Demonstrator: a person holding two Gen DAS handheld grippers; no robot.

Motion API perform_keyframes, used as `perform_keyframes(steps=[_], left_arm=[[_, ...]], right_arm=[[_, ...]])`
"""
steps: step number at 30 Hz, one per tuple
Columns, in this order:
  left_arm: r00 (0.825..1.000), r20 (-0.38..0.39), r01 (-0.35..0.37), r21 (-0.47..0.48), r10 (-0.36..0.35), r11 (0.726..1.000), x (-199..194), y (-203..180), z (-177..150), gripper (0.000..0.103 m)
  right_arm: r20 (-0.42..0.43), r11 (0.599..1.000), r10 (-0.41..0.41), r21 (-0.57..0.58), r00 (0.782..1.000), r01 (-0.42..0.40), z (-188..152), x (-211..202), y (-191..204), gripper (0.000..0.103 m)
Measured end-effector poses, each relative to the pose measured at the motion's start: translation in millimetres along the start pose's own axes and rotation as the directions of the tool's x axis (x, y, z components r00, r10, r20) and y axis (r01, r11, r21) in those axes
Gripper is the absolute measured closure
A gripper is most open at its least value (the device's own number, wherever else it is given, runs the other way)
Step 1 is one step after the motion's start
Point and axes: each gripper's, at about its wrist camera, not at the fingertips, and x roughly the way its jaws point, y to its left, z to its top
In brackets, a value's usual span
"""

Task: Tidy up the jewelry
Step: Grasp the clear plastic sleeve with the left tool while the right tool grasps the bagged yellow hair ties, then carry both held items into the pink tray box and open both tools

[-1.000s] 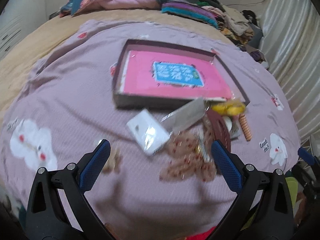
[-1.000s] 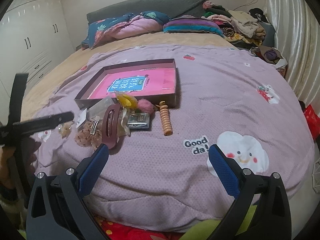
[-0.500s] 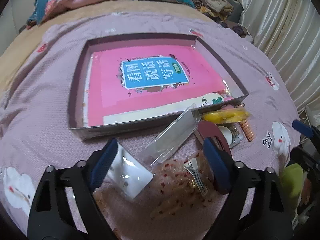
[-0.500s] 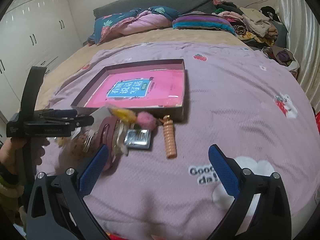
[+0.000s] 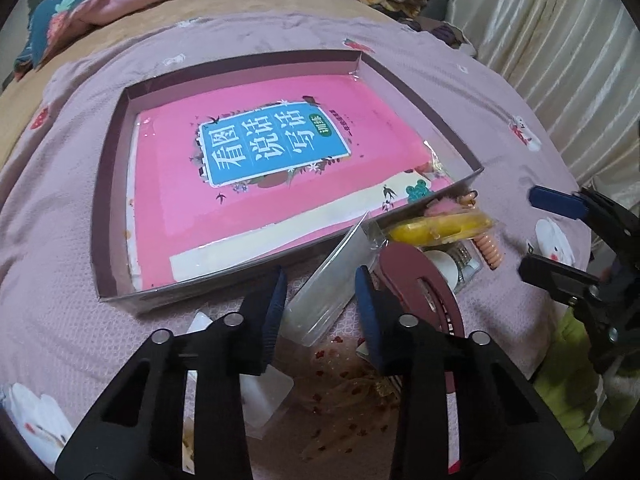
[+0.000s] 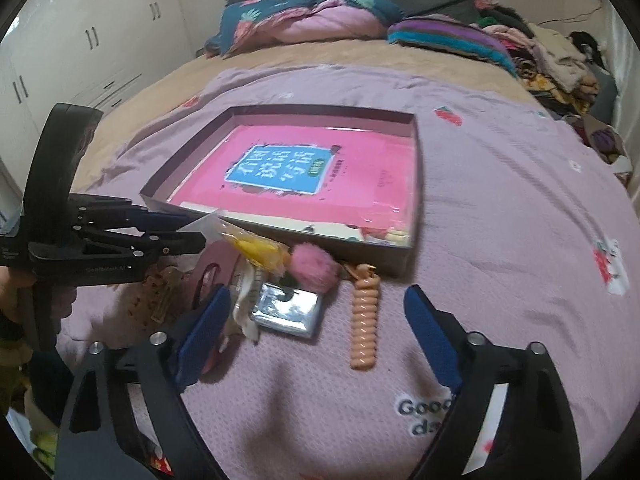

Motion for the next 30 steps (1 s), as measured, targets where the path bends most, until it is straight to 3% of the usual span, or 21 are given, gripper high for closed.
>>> perform_keyframes(steps=[6,14,23,30], left_arm=[[0.999,0.001,0.045,-0.02,-0.045,0.999,-3.3,7.0,-4.6,0.09],[0.998,0.011,0.062,-0.039,-0.061,0.997,-10.8,10.0,-14.6,0.098],[0.998,0.037,0.048,-0.098,-0.045,0.994,-21.5,25.8,-22.1,0.099],[0.997,0.069,0.042,-0.108,-0.035,0.993,-34.6,26.7,-20.4,0.099]], right_arm=[[-0.007,0.998,0.02,-0.063,1.0,-0.02,14.1,14.1,13.4,0.033],[-0.046,0.984,0.059,-0.165,0.997,-0.066,27.0,32.1,36.7,0.078],[0.001,0.988,0.089,-0.129,0.996,-0.088,22.6,20.7,33.5,0.083],[0.062,0.997,0.067,-0.047,0.996,-0.064,11.1,-13.3,11.1,0.084]])
